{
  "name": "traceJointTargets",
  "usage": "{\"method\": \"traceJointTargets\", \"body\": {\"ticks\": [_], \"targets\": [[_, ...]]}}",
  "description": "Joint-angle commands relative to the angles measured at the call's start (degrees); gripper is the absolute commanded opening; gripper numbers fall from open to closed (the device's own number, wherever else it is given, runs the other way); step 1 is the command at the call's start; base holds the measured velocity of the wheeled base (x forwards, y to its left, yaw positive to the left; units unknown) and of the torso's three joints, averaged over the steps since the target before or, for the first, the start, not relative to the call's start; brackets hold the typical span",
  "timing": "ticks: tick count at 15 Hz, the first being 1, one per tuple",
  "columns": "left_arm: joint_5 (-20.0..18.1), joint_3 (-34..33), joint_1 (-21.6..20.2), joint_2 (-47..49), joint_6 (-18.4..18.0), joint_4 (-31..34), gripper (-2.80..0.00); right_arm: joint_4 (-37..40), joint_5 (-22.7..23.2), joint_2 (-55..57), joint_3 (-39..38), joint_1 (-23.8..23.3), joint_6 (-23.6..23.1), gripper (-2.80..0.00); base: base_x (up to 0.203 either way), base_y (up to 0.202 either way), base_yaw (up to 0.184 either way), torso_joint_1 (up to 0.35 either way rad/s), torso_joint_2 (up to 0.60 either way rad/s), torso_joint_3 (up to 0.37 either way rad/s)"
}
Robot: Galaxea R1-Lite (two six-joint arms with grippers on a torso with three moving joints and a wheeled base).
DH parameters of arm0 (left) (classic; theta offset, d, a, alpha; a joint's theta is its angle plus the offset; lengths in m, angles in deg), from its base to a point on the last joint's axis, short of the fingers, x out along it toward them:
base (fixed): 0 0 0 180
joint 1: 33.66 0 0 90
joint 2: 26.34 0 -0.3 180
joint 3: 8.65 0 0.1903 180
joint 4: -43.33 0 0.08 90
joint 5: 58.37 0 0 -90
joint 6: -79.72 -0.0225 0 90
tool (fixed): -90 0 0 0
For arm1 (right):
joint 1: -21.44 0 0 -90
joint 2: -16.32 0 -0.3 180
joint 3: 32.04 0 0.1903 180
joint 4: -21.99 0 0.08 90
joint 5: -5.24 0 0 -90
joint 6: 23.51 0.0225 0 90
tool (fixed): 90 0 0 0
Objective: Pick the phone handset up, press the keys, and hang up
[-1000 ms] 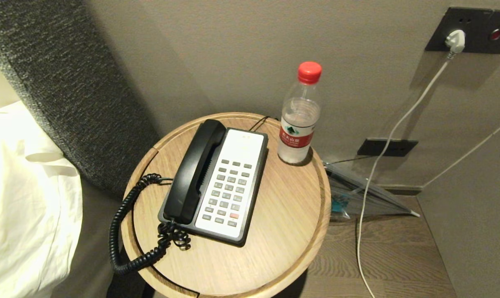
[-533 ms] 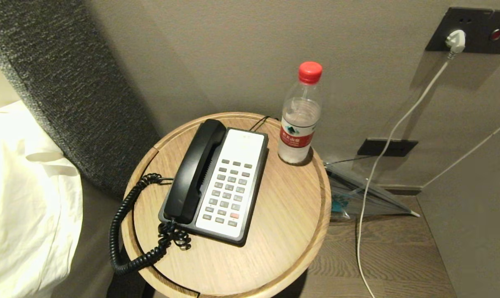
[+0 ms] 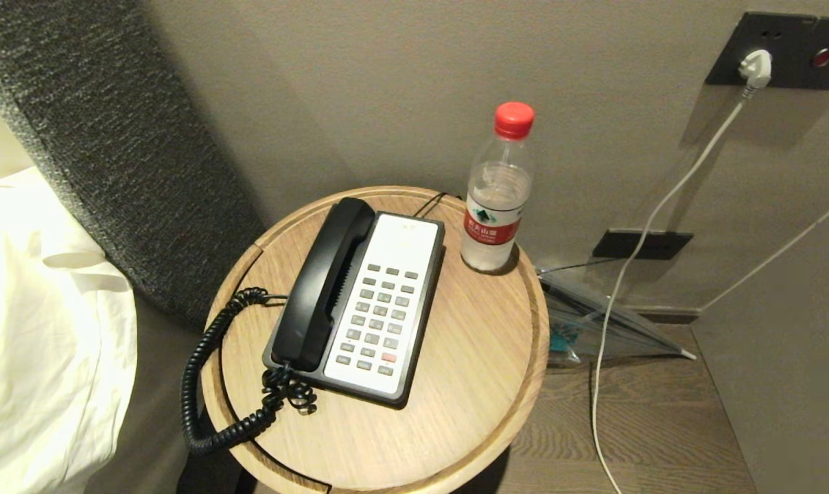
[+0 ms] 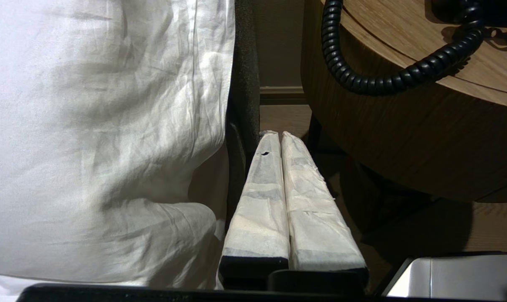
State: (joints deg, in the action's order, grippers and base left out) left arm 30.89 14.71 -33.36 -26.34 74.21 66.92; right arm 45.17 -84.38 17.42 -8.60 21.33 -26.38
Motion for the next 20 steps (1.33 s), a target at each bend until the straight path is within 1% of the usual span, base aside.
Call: {"method": "traceJointTargets", "body": {"ticks": [1, 20], "targets": [[0.04, 0.00, -0.02, -0.07, -0.03, -0.01, -2.80, 0.05, 0.06, 0.13, -0.07, -0.04, 0.07, -2.80, 0.000, 0.000, 0.000, 0.000, 0.00, 0.000], [-0.31, 0.08, 0.03, -0.01, -0.15, 0.13, -2.80, 0.01, -0.03, 0.13, -0.07, 0.00, 0.32, -2.80, 0.000, 0.000, 0.000, 0.000, 0.00, 0.000]]}}
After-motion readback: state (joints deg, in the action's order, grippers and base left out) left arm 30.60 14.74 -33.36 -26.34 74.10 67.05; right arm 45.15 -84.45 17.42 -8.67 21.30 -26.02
